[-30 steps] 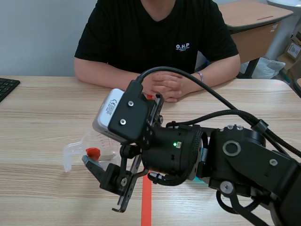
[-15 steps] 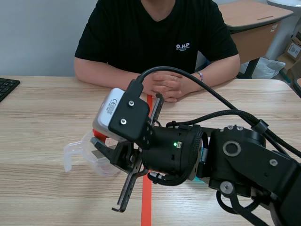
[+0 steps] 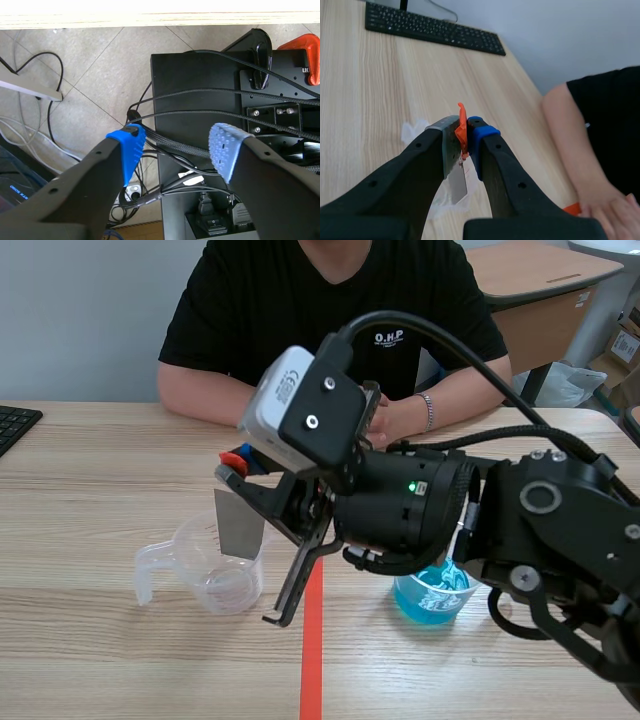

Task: Do the redox reaction experiment.
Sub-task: 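Lift the metal plate out of the left beaker, then move the plate over the blue solution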

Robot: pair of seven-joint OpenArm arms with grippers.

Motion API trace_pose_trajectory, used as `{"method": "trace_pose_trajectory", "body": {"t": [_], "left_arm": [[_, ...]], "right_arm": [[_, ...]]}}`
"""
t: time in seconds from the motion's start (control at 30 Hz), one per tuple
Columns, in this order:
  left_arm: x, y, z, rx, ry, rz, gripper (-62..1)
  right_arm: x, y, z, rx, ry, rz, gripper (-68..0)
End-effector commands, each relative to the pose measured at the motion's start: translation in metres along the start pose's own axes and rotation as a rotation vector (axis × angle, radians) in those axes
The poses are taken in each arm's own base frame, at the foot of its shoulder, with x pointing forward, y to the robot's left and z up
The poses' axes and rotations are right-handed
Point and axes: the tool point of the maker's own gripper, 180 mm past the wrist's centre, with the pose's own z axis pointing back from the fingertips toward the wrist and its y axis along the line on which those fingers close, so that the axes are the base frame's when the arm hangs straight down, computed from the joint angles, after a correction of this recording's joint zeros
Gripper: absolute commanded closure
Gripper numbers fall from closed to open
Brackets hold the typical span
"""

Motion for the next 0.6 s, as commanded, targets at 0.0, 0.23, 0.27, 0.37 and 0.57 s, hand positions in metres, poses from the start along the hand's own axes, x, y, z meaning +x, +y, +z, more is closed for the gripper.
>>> {"method": "trace_pose_trajectory", "body": {"t": [0.0, 0.23, 0.27, 0.37, 0.57], "left_arm": [[0.005, -0.002, 0.001, -0.009, -0.015, 0.002, -26.4], [0.004, -0.002, 0.001, -0.009, -0.011, 0.002, -18.0], [0.004, -0.002, 0.001, -0.009, -0.011, 0.002, -17.0], [0.004, -0.002, 0.001, -0.009, -0.011, 0.002, -12.6], [0.004, -0.002, 0.001, -0.009, -0.011, 0.002, -4.9]], "right_arm": [[0.021, -0.010, 0.000, -0.012, -0.045, 0.039, -1.5], [0.044, -0.016, 0.004, -0.018, -0.049, 0.090, -1.5], [0.048, -0.018, 0.005, -0.020, -0.052, 0.095, -1.5], [0.061, -0.017, 0.012, -0.008, -0.074, 0.093, -1.5], [0.075, -0.021, 0.028, 0.005, -0.078, 0.091, -1.5]]}}
